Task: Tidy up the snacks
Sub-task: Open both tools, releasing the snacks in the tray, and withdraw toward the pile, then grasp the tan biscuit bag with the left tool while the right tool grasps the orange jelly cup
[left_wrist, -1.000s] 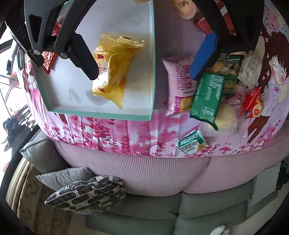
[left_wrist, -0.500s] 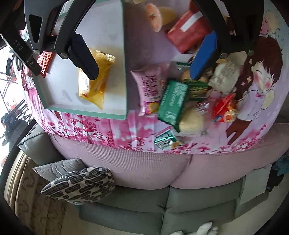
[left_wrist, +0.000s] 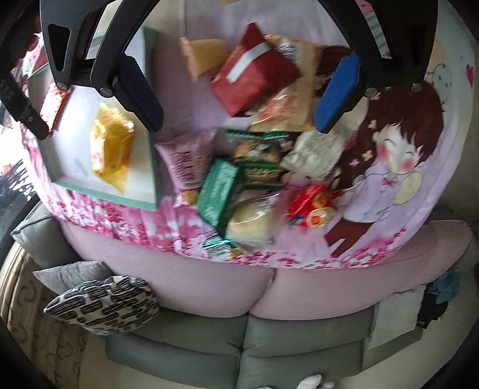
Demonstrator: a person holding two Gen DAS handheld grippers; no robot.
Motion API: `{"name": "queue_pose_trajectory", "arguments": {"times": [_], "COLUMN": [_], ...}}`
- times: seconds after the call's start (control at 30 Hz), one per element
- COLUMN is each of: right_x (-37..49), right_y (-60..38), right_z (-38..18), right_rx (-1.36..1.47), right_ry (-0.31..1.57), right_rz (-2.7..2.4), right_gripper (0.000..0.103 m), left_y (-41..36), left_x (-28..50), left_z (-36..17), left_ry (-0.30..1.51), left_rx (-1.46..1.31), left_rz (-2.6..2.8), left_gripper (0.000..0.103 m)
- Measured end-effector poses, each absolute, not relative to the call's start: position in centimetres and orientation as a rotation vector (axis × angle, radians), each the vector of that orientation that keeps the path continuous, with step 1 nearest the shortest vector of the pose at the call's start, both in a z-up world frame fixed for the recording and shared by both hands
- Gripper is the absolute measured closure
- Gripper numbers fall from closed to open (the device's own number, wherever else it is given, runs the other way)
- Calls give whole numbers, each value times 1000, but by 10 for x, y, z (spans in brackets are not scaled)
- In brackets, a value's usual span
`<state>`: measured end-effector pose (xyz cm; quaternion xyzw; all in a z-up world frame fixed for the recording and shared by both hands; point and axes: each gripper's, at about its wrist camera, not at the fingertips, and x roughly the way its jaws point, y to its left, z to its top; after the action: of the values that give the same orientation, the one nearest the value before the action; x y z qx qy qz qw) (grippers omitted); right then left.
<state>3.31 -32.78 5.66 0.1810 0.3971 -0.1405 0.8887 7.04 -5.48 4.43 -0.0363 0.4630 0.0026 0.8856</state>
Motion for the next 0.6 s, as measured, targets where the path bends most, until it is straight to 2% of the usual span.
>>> {"name": "queue_pose_trajectory", "arguments": {"times": [0.6], "right_x": [32], "right_y": [-249], "right_z": [47], "right_rx": [230], "right_ry": [902], "right_rz": [-167], "right_gripper": [0], "left_y": [-4], "left_x": [57], "left_z": [32], "left_ry": [996], "left_rx": [-131], "left_rz": [62], "left_gripper": [2]}}
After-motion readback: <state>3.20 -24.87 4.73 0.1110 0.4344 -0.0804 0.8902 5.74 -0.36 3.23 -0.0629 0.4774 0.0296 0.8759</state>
